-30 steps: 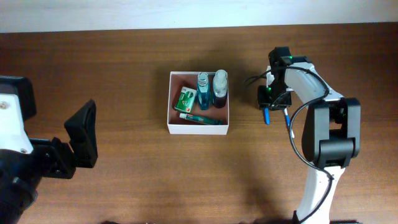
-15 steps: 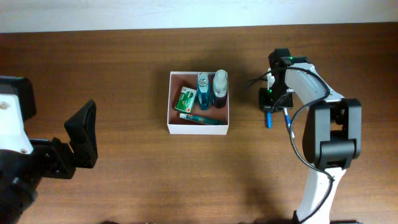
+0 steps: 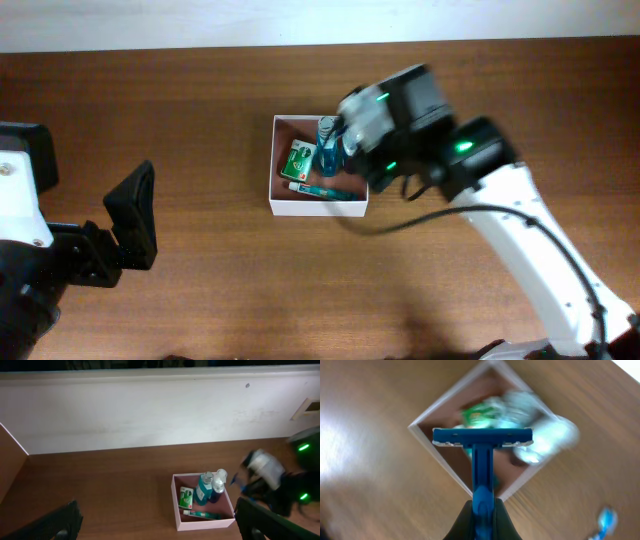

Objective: Pack container
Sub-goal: 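Place the razor into the box and release it, then grasp the blue-white toothbrush with the right gripper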

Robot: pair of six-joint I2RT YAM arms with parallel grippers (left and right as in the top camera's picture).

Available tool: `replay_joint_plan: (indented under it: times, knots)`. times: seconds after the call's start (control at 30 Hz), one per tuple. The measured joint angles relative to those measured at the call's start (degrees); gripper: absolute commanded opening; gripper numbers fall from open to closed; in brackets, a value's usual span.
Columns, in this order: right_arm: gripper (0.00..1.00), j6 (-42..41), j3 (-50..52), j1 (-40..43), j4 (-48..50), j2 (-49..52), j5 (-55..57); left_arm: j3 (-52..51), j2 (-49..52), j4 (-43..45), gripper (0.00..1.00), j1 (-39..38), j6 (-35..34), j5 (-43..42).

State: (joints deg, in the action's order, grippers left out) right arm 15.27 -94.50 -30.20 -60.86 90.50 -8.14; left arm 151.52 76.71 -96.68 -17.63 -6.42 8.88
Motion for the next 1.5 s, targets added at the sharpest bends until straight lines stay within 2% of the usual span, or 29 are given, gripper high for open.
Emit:
replay_joint_plan:
  times: [0.13, 0.33, 0.37, 0.4, 0.5, 0.53, 0.6, 0.63, 0.7, 0.87, 1.07, 1.27, 1.37, 1.5]
  knots:
    - [0.04, 12.9, 0.6, -6.2, 1.7, 6.2, -0.4, 0.0, 0.0, 0.0, 1.00, 0.0, 0.0, 0.0]
    - [0.04, 24.5, 1.3, -6.6, 9.0, 16.9, 0.4, 0.0, 0.0, 0.0, 1.00, 0.0, 0.0, 0.0]
    - [0.07, 25.6, 1.4, -6.2, 10.4, 18.3, 0.7, 0.0, 0.0, 0.0, 0.99, 0.0, 0.0, 0.0]
    - [0.17, 26.0, 1.4, -6.0, 10.9, 18.8, 0.8, 0.0, 0.0, 0.0, 0.99, 0.0, 0.0, 0.0]
    - [0.82, 27.0, 1.5, -5.0, 11.0, 19.6, 1.0, 0.0, 0.0, 0.0, 0.99, 0.0, 0.0, 0.0]
    - [0.91, 26.9, 1.5, -4.7, 10.5, 19.5, 1.0, 0.0, 0.0, 0.0, 1.00, 0.0, 0.0, 0.0]
    - [0.94, 25.9, 1.5, -4.6, 8.5, 19.1, 1.2, 0.0, 0.0, 0.0, 0.99, 0.0, 0.0, 0.0]
    - [0.99, 25.4, 1.3, -4.6, 7.0, 18.8, 1.2, 0.0, 0.0, 0.0, 0.99, 0.0, 0.0, 0.0]
    - [0.99, 24.2, 0.4, -4.6, 4.0, 17.9, 1.2, 0.0, 0.0, 0.0, 0.99, 0.0, 0.0, 0.0]
    - [0.99, 13.0, -1.7, -0.9, 3.4, 9.9, 0.8, 0.0, 0.0, 0.0, 0.99, 0.0, 0.0, 0.0]
    - [0.99, -5.7, -3.7, 16.7, 3.4, 4.4, 0.7, 0.0, 0.0, 0.0, 0.99, 0.0, 0.0, 0.0]
    - [1.00, -16.7, -3.3, 32.2, 2.8, 12.3, 1.0, 0.0, 0.0, 0.0, 0.99, 0.0, 0.0, 0.0]
    - [0.89, -19.0, -3.0, 35.9, 2.9, 19.5, 1.3, 0.0, 0.0, 0.0, 0.99, 0.0, 0.0, 0.0]
    - [0.79, -20.4, -2.7, 36.9, 3.2, 27.1, 2.3, 0.0, 0.0, 0.0, 0.99, 0.0, 0.0, 0.0]
